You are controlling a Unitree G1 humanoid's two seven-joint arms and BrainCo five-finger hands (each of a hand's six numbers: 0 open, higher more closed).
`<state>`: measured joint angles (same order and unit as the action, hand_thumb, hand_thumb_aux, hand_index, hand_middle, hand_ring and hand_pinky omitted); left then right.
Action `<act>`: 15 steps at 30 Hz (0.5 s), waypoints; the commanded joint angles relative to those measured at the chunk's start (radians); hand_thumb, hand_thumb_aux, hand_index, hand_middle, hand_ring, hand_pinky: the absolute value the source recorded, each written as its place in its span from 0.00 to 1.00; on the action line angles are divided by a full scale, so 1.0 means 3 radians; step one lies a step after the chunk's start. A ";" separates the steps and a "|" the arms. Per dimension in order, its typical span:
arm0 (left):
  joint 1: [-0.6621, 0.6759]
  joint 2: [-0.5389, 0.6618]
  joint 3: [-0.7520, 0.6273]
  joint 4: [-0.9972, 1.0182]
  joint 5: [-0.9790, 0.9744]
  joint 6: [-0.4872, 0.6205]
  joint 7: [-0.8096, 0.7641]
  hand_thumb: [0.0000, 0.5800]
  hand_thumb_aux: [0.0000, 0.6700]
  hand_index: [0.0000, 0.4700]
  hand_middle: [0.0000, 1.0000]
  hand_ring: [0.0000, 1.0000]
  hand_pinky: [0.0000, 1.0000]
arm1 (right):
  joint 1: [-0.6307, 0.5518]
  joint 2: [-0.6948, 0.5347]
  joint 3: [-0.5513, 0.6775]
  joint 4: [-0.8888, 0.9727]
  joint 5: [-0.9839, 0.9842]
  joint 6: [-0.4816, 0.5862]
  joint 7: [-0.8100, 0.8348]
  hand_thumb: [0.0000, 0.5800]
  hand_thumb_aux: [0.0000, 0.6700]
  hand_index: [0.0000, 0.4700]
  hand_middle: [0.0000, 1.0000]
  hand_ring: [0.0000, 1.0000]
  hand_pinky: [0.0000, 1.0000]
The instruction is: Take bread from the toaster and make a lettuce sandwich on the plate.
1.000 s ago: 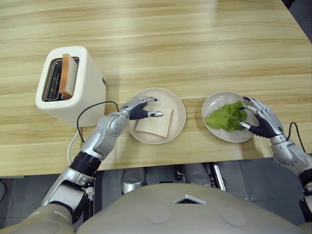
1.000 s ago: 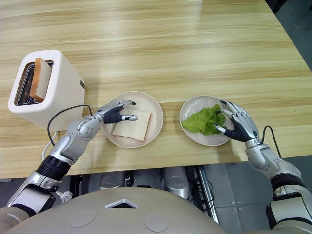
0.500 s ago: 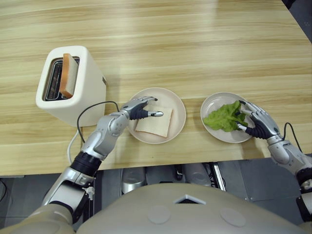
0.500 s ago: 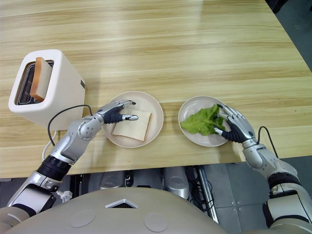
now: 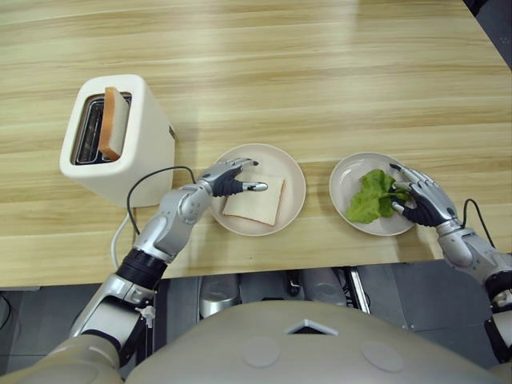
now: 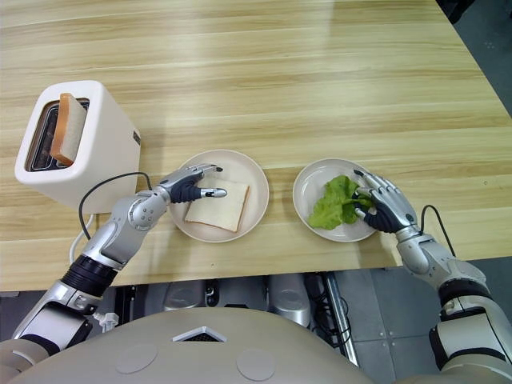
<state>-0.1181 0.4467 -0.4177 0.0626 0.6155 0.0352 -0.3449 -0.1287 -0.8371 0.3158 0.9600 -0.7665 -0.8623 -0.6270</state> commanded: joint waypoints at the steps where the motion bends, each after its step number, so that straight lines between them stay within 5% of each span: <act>1: -0.0031 -0.0024 0.0043 0.0074 -0.0044 -0.0005 0.0027 0.00 0.00 0.00 0.00 0.00 0.00 | -0.0137 -0.0085 -0.0033 -0.0125 -0.0040 -0.0017 -0.0133 1.00 1.00 0.98 0.00 0.00 0.00; 4: -0.0033 -0.0035 0.0066 0.0050 -0.0070 -0.0020 0.0047 0.00 0.00 0.00 0.00 0.00 0.00 | -0.0228 -0.0171 -0.0081 -0.0338 -0.0066 -0.0042 -0.0238 1.00 1.00 0.98 0.00 0.00 0.00; 5: -0.0028 -0.0036 0.0081 0.0025 -0.0081 -0.0020 0.0054 0.00 0.00 0.00 0.00 0.00 0.00 | -0.0268 -0.0193 -0.0114 -0.0412 -0.0045 -0.0050 -0.0250 1.00 1.00 0.98 0.16 0.16 0.16; 6: -0.0016 -0.0040 0.0127 -0.0032 -0.0106 -0.0019 0.0083 0.00 0.00 0.00 0.00 0.00 0.00 | -0.0340 -0.0206 -0.0180 -0.0553 0.0030 -0.0087 -0.0195 1.00 1.00 0.98 1.00 1.00 1.00; 15: -0.0015 -0.0069 0.0730 -0.0747 -0.0380 -0.0040 0.0310 0.00 0.00 0.00 0.00 0.00 0.00 | -0.0670 0.0089 -0.0378 -0.1473 0.0471 -0.0114 0.0441 1.00 1.00 0.98 1.00 1.00 1.00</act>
<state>-0.1186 0.4219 -0.2492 -0.1033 0.5321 0.0191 -0.2691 -0.3216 -0.8281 0.2073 0.5581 -0.6449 -0.9021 -0.5434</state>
